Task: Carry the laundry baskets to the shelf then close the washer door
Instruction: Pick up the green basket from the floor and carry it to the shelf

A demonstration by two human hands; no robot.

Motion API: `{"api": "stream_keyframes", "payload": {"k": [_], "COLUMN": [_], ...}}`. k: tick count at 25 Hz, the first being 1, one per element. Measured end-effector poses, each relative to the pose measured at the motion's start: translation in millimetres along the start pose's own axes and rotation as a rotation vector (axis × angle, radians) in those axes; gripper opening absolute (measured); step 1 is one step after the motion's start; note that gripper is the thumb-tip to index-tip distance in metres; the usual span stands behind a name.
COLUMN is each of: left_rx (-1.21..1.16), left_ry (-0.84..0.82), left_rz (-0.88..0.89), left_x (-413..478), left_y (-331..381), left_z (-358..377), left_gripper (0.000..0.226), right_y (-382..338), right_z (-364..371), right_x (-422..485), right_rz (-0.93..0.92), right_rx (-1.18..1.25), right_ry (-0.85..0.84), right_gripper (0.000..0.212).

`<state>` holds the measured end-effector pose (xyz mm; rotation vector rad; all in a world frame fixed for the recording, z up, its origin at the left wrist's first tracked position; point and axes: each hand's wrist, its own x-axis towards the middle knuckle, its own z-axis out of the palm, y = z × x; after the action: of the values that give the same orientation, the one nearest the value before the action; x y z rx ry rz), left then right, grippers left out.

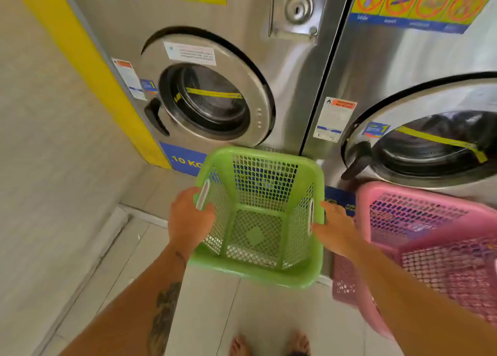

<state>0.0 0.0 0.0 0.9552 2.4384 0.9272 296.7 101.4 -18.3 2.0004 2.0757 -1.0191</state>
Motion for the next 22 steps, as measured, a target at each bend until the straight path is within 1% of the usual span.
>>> {"api": "stream_keyframes", "payload": {"k": [2,3,5,8,10,12,14,16,18,20,22], "left_rx": [0.111,0.166,0.285,0.412,0.448,0.471,0.456,0.426,0.435,0.427,0.405], "left_ry": [-0.014,-0.017,-0.032,-0.073,-0.039,0.017,0.044,0.02,-0.015,-0.05,-0.09], "left_rz": [0.1,0.145,0.169,0.207,0.216,0.204,0.191,0.185,0.187,0.179,0.149], "left_x": [28,42,69,86,85,79,77,77,68,52,34], "left_y": [-18,-30,-55,-91,-108,-115,-116,-115,-118,-127,-136], "left_z": [22,33,53,82,97,103,100,93,88,81,67], "left_gripper": [0.053,0.058,0.07,0.08,0.083,0.084,0.082,0.081,0.079,0.077,0.076], "right_y": [1,3,14,34,42,44,44,43,36,26,18], "right_z": [27,42,71,94,99,100,97,93,85,75,74], "right_x": [31,44,69,86,90,91,90,86,81,73,59], "right_rz": [0.025,0.006,-0.046,-0.145,-0.172,-0.203,-0.19,-0.154,-0.103,-0.045,-0.014], "right_rx": [0.051,0.049,0.029,-0.016,-0.002,0.001,-0.054,-0.146,-0.186,-0.18,-0.203], "right_ry": [0.075,0.118,0.198,0.34,0.383,0.382,0.351,0.304,0.238,0.175,0.148], "right_gripper": [0.077,0.081,0.086,0.086,0.083,0.081,0.087,0.098,0.104,0.104,0.102]}}
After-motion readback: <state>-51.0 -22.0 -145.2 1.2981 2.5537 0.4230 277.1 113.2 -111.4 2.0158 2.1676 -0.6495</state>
